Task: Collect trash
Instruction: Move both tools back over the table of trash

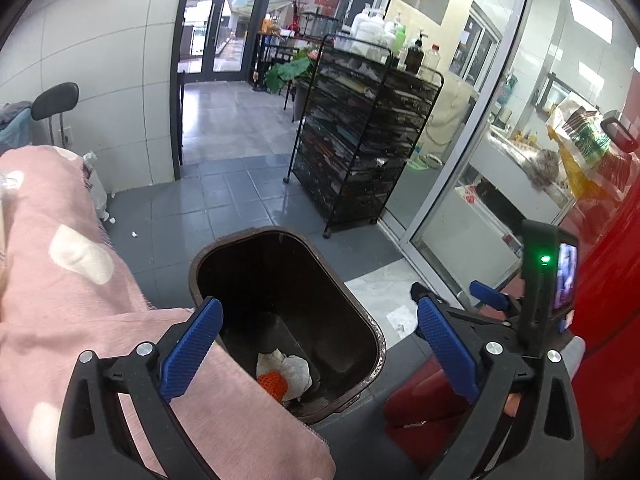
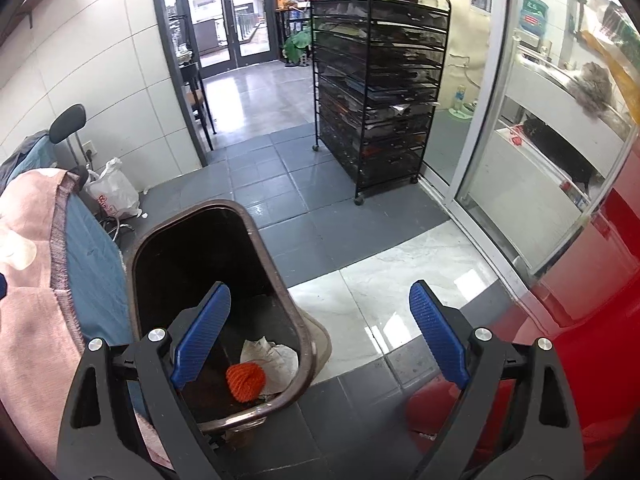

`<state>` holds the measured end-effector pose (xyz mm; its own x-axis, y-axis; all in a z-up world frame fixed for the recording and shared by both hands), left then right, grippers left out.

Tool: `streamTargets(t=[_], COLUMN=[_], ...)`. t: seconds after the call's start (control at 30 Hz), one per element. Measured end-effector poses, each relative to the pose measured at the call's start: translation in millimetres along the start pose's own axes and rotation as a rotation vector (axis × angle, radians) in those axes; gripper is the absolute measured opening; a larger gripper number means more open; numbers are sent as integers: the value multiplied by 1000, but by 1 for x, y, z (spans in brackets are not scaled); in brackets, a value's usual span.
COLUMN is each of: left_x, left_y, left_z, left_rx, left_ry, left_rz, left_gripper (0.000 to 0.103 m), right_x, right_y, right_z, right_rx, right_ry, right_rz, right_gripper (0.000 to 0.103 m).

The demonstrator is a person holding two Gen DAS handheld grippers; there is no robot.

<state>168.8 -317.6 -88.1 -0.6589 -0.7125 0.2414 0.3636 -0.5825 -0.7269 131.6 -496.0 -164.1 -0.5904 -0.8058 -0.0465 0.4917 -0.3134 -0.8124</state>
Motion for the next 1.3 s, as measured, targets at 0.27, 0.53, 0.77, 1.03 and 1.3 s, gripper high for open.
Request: streamTargets(t=[0.27, 0.53, 0.77, 1.03, 1.3], left_x=[-6, -34, -67, -140, -214], left_y=[-41, -92, -126, -160, -203], left_z=[-4, -5, -15, -58, -113], left_rx=[78, 170, 217, 231, 228], left_ry=[23, -26, -71, -222, -367], left_rz=[39, 103, 225, 349, 507], left_gripper=[97, 97, 97, 97, 97], right_x=[-40, -86, -129, -199, -276], right_y=[-16, -33, -58, -93, -121], right_z=[3, 4, 5, -10, -36], right_rx=[28, 52, 80, 94, 55], right_ry=[-65, -140, -204, -331, -483], right_rz=[74, 137, 225, 371, 527], right_gripper=[93, 94, 94, 96, 96])
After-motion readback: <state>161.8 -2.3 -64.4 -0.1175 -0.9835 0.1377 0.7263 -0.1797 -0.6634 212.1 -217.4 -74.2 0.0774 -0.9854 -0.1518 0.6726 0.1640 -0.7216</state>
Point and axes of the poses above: each gripper's, at about its wrist camera, not at the fingertips, and y roughly the way its jaws point, x to its right, z to its top, the point moved 9 cm from there along y, roughly the way its jaws point, and after that the axes turned 6 degrees about -x, right-handed, at the moved point
